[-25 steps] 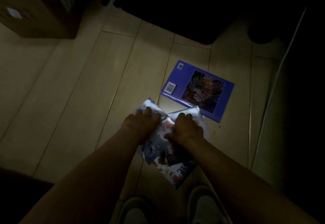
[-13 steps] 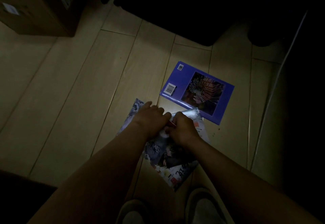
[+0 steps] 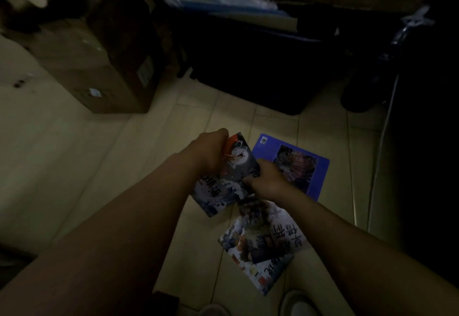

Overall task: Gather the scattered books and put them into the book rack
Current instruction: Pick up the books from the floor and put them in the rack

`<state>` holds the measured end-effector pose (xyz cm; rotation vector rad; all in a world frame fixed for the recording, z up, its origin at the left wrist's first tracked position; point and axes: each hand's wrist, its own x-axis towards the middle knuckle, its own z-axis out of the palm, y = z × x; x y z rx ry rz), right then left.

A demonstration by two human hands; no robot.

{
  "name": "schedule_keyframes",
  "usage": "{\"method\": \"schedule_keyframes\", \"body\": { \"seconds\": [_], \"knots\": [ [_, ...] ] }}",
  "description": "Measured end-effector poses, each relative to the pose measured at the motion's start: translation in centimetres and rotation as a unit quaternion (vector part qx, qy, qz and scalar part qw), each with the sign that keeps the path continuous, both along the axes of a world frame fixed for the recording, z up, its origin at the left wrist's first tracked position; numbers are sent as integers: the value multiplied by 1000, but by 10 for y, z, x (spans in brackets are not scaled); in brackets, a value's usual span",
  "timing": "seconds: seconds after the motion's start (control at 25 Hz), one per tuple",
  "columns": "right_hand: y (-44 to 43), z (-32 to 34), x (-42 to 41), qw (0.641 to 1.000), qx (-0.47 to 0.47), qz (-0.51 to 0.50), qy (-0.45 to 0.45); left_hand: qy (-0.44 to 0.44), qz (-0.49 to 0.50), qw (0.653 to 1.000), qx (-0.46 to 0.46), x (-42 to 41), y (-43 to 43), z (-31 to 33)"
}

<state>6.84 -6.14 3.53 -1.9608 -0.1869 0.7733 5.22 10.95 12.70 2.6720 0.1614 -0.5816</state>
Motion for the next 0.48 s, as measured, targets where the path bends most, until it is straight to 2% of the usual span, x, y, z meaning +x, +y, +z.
{"method": "schedule_keyframes", "body": {
  "seconds": [0.12, 0.28, 0.48],
  "knots": [
    [9, 53, 7, 997, -35, 31, -60, -52, 6, 998, 26, -11, 12, 56],
    [21, 146, 8, 983, -35, 45, -174, -138, -1, 989, 58, -29, 19, 154],
    [39, 272, -8, 957, -33, 59, -281, -212, 57, 973, 78, -74, 32, 269]
  ]
}}
